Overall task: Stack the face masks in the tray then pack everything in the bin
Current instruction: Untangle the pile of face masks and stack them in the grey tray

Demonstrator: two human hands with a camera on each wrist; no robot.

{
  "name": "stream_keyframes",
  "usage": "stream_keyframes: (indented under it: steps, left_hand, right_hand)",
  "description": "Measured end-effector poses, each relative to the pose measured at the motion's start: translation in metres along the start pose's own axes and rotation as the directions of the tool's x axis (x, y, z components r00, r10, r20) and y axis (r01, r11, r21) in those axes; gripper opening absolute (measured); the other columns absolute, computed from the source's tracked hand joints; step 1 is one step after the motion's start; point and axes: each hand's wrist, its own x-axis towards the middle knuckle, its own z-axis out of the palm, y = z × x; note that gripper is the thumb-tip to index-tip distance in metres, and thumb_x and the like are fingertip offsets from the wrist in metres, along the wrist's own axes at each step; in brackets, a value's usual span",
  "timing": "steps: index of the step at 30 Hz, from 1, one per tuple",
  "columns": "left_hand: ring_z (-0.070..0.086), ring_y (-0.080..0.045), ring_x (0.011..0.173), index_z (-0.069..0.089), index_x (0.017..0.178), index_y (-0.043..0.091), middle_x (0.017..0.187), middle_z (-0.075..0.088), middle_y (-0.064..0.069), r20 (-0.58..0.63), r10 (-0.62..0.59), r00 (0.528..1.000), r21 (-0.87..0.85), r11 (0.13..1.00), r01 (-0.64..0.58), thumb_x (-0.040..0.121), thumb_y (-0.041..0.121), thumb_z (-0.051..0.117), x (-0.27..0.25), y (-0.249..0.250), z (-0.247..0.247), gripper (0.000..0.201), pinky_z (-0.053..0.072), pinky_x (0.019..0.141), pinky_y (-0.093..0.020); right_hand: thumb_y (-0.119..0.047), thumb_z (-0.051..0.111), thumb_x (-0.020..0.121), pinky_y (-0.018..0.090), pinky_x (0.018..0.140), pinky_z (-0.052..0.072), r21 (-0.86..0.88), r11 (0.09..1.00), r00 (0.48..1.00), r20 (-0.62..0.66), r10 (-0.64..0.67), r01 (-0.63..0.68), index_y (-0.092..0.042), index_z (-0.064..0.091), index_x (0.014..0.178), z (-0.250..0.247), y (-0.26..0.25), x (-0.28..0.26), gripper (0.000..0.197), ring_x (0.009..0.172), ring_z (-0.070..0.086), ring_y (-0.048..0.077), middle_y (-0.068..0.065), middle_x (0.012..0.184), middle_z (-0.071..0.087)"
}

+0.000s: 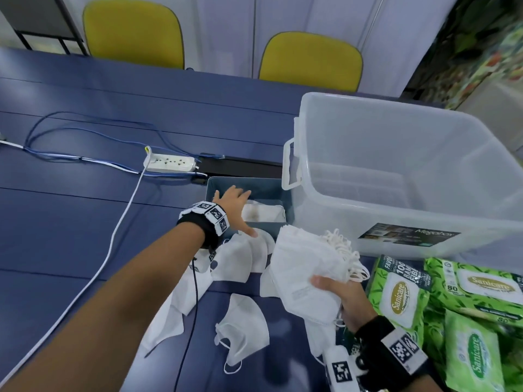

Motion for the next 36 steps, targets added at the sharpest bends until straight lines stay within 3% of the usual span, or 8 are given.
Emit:
stream_keyframes:
  steps: [7, 12, 17, 20, 23, 27, 32, 36]
  left_hand:
    - [-0.006, -0.034, 0.146, -0.009, 0.151, 0.025, 0.160, -0.004, -0.011, 0.200, -0.049, 0.979, -0.028, 0.998, 0.055, 0.068, 0.060, 0.073, 0.022, -0.004, 0.004, 0.122, 0.005, 0.113, -0.059]
    - [0.007, -0.037, 0.145, -0.011, 0.149, 0.036, 0.159, 0.004, -0.015, 0.284, -0.055, 0.957, -0.101, 0.991, 0.086, 0.054, 0.068, 0.072, 0.033, -0.010, 0.008, 0.130, 0.013, 0.115, -0.056]
    - [0.013, -0.040, 0.142, 0.004, 0.151, 0.032, 0.154, 0.016, -0.017, 0.252, -0.059, 0.966, -0.087, 0.993, 0.084, 0.069, 0.058, 0.072, 0.030, -0.010, 0.008, 0.110, 0.014, 0.112, -0.058]
    - [0.026, -0.039, 0.136, 0.022, 0.147, 0.027, 0.144, 0.030, -0.016, 0.238, -0.054, 0.970, -0.125, 0.988, 0.086, 0.070, 0.052, 0.074, 0.029, -0.008, 0.009, 0.096, 0.022, 0.109, -0.054]
    - [0.034, -0.036, 0.131, 0.030, 0.142, 0.025, 0.136, 0.041, -0.013, 0.193, -0.054, 0.980, -0.131, 0.988, 0.080, 0.068, 0.049, 0.075, 0.026, -0.007, 0.009, 0.089, 0.020, 0.109, -0.053]
    - [0.032, -0.034, 0.130, 0.036, 0.135, 0.025, 0.130, 0.052, -0.008, 0.146, -0.014, 0.989, -0.106, 0.994, 0.030, 0.067, 0.049, 0.075, 0.020, -0.006, 0.007, 0.082, 0.016, 0.109, -0.055]
    - [0.042, -0.030, 0.114, 0.042, 0.127, 0.027, 0.117, 0.049, -0.007, -0.004, 0.062, 0.998, -0.081, 0.995, -0.062, 0.066, 0.041, 0.075, -0.002, 0.001, 0.009, 0.070, 0.034, 0.098, -0.050]
    - [0.055, -0.029, 0.088, 0.042, 0.114, 0.021, 0.105, 0.046, -0.006, -0.059, 0.155, 0.986, -0.173, 0.971, -0.163, 0.066, 0.024, 0.072, -0.025, 0.004, 0.020, 0.056, 0.050, 0.077, -0.039]
  right_hand:
    - [-0.034, 0.097, 0.015, 0.033, 0.061, 0.057, 0.038, 0.999, 0.999, 0.041, 0.031, -0.033, 0.001, 0.065, 0.107, 0.001, 0.005, 0.009, 0.103, 0.084, 0.071, 0.029, 0.018, 0.099, 0.072]
    - [-0.041, 0.095, 0.007, 0.035, 0.066, 0.060, 0.036, 0.994, 0.990, 0.097, 0.100, -0.104, -0.015, 0.079, 0.077, 0.008, 0.005, 0.014, 0.076, 0.076, 0.072, 0.024, 0.012, 0.087, 0.074]
    - [-0.042, 0.095, 0.009, 0.032, 0.067, 0.059, 0.039, 0.994, 0.986, 0.133, 0.098, -0.104, -0.021, 0.079, 0.075, 0.015, 0.004, 0.016, 0.071, 0.076, 0.072, 0.021, 0.009, 0.085, 0.075]
    - [-0.037, 0.097, 0.013, 0.035, 0.068, 0.059, 0.049, 0.993, 0.989, 0.105, 0.102, -0.108, -0.008, 0.077, 0.086, 0.016, 0.010, 0.018, 0.082, 0.084, 0.071, 0.028, 0.016, 0.095, 0.073]
    - [-0.033, 0.097, 0.012, 0.034, 0.064, 0.058, 0.084, 0.990, 0.990, 0.084, 0.110, -0.117, -0.002, 0.069, 0.098, 0.017, 0.013, 0.017, 0.095, 0.085, 0.071, 0.029, 0.018, 0.097, 0.072]
    - [-0.032, 0.097, 0.012, 0.033, 0.063, 0.058, 0.101, 0.988, 0.990, 0.086, 0.110, -0.118, -0.007, 0.076, 0.086, 0.018, 0.010, 0.011, 0.081, 0.083, 0.071, 0.028, 0.018, 0.096, 0.073]
    - [-0.036, 0.097, 0.013, 0.034, 0.065, 0.059, 0.068, 0.993, 0.992, 0.083, 0.091, -0.096, -0.006, 0.075, 0.087, 0.015, 0.010, 0.002, 0.082, 0.084, 0.071, 0.028, 0.018, 0.096, 0.073]
    - [-0.036, 0.096, 0.014, 0.033, 0.064, 0.058, 0.066, 0.995, 0.995, 0.083, 0.063, -0.069, -0.005, 0.071, 0.096, 0.021, 0.001, -0.003, 0.091, 0.084, 0.071, 0.028, 0.017, 0.097, 0.073]
